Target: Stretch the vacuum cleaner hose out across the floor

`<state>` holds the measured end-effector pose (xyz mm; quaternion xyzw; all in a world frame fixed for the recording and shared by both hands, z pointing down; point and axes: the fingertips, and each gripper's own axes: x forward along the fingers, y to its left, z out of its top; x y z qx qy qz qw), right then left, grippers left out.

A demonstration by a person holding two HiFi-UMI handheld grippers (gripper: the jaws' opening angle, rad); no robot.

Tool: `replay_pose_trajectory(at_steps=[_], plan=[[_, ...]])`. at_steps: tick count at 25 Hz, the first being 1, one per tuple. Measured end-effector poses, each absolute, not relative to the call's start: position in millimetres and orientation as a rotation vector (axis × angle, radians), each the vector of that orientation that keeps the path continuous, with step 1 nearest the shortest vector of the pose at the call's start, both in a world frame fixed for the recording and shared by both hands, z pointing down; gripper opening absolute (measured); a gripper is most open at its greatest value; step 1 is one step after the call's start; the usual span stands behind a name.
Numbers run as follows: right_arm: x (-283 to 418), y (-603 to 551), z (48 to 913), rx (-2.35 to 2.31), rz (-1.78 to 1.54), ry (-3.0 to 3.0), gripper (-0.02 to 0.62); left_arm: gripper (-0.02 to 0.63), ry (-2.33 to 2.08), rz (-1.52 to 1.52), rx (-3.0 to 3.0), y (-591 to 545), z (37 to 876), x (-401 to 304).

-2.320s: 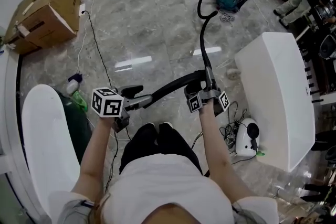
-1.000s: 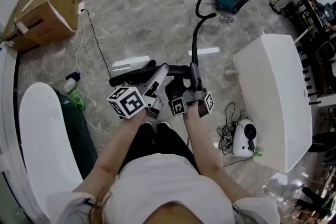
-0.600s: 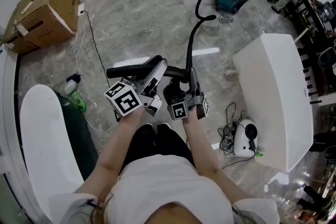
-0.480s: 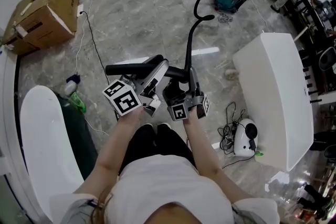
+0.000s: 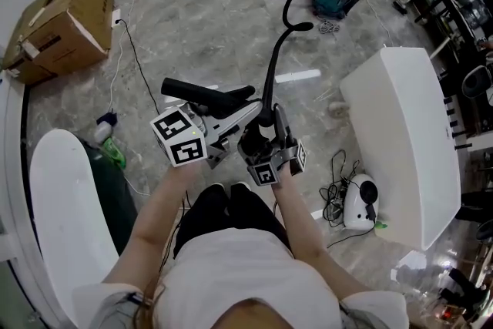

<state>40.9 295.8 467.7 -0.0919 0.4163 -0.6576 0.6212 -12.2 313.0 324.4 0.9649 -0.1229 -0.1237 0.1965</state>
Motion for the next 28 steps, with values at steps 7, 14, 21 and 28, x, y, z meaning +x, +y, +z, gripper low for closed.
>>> replay_pose_trajectory(at_steps=[7, 14, 21, 28], plan=[[48, 320, 482, -0.212, -1.555, 0.952, 0.293, 0.141, -0.205, -0.08, 2.917, 346, 328, 17], [52, 325, 465, -0.299, -1.496, 1.169, 0.305, 0.141, -0.354, -0.384, 2.789, 335, 301, 6], [72, 333, 508, -0.397, -1.468, 0.999, 0.337, 0.141, -0.252, -0.765, 2.501, 327, 236, -38], [64, 298, 513, -0.416, -1.361, 0.932, 0.337, 0.141, -0.079, -0.912, 2.325, 366, 222, -100]])
